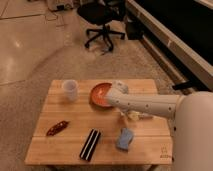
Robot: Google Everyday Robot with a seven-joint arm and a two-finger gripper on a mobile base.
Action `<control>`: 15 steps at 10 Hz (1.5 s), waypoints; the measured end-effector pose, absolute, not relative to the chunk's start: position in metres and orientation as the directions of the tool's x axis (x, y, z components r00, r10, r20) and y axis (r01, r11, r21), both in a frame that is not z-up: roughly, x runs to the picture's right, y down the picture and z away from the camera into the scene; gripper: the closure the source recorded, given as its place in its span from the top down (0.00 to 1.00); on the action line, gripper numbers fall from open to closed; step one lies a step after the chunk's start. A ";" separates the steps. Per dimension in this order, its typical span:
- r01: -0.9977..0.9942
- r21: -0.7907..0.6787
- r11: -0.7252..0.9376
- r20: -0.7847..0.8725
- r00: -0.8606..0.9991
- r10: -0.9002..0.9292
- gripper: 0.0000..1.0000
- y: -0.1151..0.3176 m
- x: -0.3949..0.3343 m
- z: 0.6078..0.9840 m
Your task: Stand the bottle upright
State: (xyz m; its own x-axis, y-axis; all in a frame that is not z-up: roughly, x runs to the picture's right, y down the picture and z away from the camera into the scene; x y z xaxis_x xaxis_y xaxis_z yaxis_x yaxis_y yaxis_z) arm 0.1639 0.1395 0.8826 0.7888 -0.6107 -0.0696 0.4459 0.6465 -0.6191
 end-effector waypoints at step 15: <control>0.489 -0.555 0.672 0.320 0.872 -0.370 0.00 0.106 0.159 0.728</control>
State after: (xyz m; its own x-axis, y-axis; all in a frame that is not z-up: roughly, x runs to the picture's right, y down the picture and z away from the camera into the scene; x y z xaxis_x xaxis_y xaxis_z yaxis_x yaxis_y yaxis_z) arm 0.1590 0.1057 0.7279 0.8720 -0.3703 0.3201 0.4894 0.6722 -0.5555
